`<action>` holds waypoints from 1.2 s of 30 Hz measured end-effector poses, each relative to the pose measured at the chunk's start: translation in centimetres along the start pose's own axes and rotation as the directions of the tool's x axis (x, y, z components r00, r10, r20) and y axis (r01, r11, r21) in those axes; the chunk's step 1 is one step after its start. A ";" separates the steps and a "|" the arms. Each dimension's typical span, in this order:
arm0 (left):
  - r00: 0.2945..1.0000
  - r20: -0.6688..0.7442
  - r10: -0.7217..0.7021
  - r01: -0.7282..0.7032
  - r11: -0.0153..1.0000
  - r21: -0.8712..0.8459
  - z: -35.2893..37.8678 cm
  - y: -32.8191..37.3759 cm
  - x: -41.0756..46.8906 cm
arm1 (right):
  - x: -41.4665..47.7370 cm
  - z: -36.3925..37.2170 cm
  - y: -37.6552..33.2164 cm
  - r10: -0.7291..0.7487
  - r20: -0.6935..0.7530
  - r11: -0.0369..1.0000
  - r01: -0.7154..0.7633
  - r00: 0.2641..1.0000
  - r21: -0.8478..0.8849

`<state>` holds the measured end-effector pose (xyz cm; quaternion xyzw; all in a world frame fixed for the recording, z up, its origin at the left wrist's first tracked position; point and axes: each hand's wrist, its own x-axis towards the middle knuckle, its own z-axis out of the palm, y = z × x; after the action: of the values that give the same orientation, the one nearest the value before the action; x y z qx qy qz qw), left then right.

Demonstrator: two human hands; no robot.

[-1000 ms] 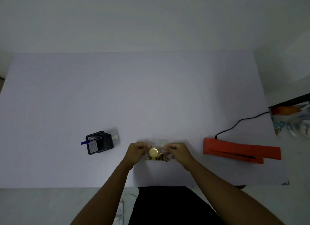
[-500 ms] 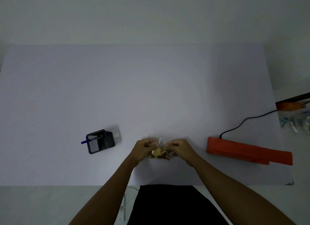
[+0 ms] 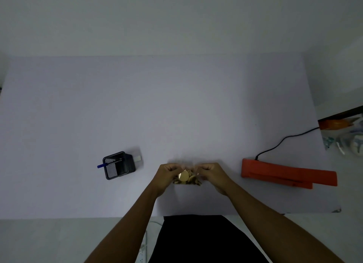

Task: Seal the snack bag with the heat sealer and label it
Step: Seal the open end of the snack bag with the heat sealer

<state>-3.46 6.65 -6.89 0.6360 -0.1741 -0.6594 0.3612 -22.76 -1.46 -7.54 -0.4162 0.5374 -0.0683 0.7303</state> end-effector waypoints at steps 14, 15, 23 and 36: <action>0.970 -0.015 0.244 -0.244 0.970 0.026 -1.0 6.2 -6.8 | -6.7 3.1 -6.2 -0.200 -0.006 0.979 0.200 0.980 0.048; 0.966 -0.010 0.260 -0.260 0.965 0.023 -1.2 6.7 -7.2 | -7.1 3.4 -6.7 -0.218 -0.022 0.974 0.219 0.976 0.052; 0.929 0.044 0.368 -0.370 0.928 0.046 -2.3 10.3 -10.1 | -10.5 5.6 -9.4 -0.327 -0.055 0.937 0.331 0.944 0.111; 0.925 0.138 0.355 -0.353 0.935 -0.038 1.8 11.8 -10.4 | -14.3 4.4 -9.0 -0.385 -0.371 0.843 0.486 0.845 0.232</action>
<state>-2.96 5.48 8.87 0.5431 -0.3072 -0.6282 0.4648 -21.78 2.91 9.36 -0.3897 0.5170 -0.3841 0.6583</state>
